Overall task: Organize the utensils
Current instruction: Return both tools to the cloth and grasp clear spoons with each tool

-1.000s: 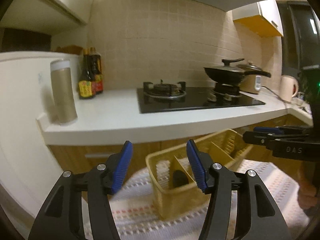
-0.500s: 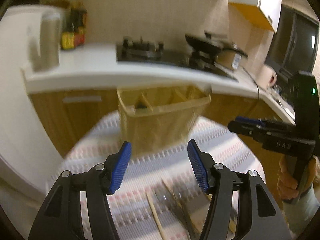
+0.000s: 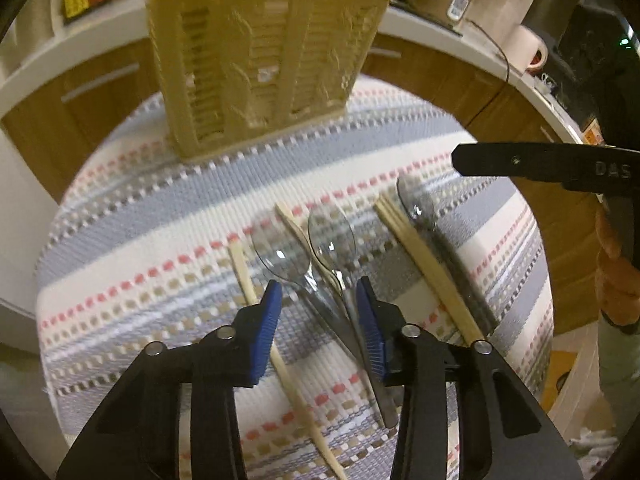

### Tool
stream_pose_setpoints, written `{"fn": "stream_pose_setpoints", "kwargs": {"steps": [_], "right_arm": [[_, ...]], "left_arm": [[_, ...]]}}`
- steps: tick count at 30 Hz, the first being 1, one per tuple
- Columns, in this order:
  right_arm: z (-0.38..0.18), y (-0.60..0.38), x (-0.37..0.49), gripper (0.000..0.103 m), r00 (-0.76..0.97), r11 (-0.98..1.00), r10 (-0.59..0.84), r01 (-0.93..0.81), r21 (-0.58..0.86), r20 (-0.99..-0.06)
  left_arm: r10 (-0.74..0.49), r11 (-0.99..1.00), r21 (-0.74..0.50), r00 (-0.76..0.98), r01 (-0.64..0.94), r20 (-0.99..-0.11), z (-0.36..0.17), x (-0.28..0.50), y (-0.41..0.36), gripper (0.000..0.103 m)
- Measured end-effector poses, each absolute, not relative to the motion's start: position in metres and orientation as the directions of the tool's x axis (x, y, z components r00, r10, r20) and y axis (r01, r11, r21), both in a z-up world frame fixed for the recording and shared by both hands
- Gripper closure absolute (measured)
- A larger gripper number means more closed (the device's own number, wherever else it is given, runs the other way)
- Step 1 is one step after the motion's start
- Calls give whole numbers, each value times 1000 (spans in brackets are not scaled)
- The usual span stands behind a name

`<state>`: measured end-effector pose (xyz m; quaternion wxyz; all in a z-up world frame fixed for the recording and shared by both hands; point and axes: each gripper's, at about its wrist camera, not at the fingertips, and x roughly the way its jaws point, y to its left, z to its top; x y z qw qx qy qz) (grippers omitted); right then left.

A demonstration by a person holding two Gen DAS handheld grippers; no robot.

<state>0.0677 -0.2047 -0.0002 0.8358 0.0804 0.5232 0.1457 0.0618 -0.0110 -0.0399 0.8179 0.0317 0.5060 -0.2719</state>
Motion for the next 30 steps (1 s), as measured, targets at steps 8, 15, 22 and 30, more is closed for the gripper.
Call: {"fn": "stream_pose_setpoints", "kwargs": {"steps": [8, 15, 22, 30], "right_arm": [[-7, -212, 70, 61, 395, 947, 322, -156, 282, -860], [-15, -221, 72, 61, 387, 945, 326, -144, 293, -862], [-18, -227, 71, 61, 387, 944, 330, -137, 300, -861], [-19, -232, 72, 61, 370, 938, 348, -140, 318, -862]], "left_arm": [[-325, 886, -161, 333, 435, -885, -60, 72, -20, 68], [-288, 897, -122, 350, 426, -891, -63, 85, -32, 67], [-224, 902, -40, 388, 429, -894, -67, 100, -54, 64], [-191, 901, 5, 406, 434, -894, -70, 120, -75, 60]]}}
